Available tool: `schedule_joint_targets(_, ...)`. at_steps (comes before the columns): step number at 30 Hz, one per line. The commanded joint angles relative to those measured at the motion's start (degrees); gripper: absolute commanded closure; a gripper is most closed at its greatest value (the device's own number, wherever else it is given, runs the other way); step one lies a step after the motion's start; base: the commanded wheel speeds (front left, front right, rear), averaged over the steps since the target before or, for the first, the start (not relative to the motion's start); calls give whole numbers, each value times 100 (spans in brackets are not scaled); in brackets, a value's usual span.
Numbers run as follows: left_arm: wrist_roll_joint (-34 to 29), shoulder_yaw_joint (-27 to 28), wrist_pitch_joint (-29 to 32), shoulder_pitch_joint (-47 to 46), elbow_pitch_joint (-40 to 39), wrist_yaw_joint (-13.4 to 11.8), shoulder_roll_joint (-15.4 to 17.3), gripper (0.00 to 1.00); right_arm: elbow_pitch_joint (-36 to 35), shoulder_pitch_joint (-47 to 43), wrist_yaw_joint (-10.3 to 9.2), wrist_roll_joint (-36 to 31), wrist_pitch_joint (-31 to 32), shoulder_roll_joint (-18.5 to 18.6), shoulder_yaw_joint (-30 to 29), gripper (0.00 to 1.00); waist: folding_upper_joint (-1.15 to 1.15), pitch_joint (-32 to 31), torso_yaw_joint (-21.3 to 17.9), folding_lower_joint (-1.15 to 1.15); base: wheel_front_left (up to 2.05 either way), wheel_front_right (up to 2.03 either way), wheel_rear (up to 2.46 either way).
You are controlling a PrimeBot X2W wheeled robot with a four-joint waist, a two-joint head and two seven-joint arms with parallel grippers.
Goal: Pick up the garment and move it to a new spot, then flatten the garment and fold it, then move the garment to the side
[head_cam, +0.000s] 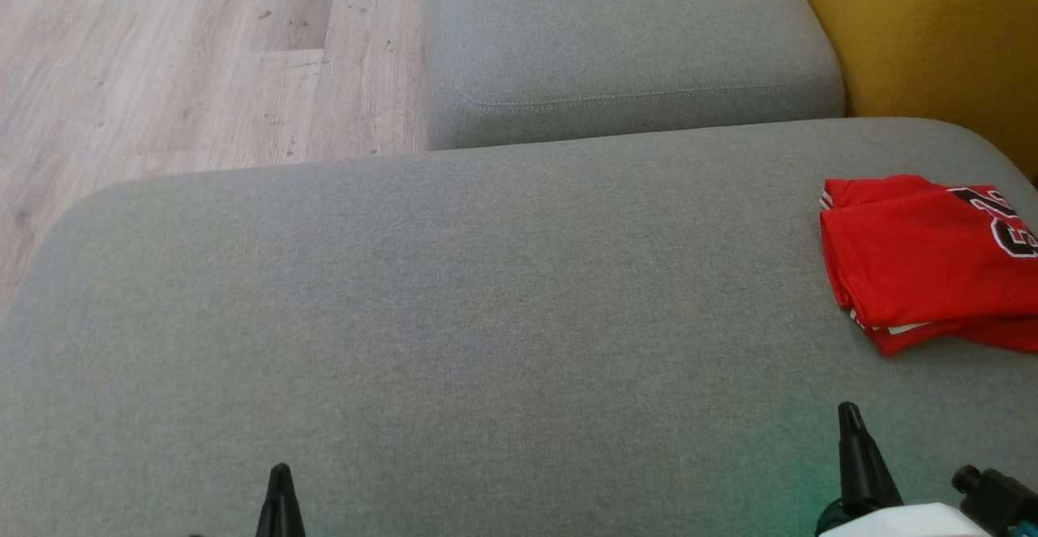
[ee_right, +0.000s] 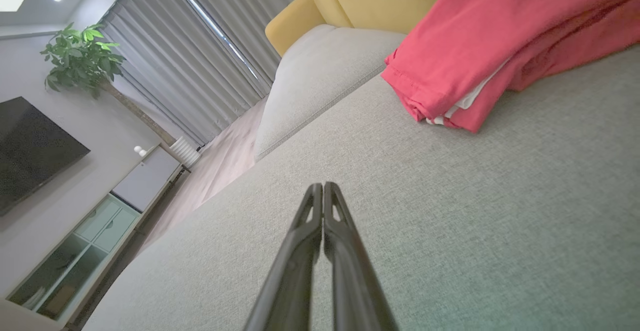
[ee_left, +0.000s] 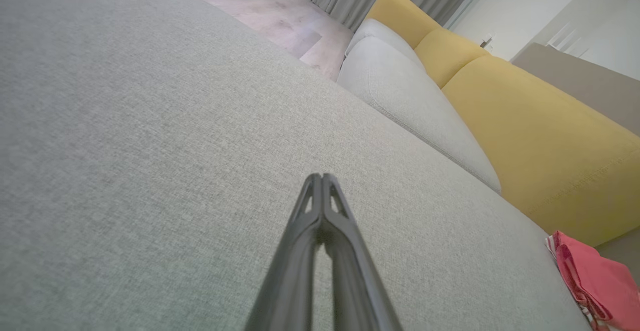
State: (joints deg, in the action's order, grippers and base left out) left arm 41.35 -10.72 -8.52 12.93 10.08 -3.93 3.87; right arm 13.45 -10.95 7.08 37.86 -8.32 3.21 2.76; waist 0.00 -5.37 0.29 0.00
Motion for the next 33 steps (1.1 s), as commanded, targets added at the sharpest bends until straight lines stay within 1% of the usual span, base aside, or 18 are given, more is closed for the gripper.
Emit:
schedule_joint_targets(1,127,167,23,-323,-147,60,63,100,-159,312,15,147,30,100,-15,100,0,6,0,0,0,0,0)
schedule_joint_targets(33,2205,670,518,-946,61,492,83,100,-79,863,26,2338,531,117,-282,100,0,225,-12,0,0,0,0)
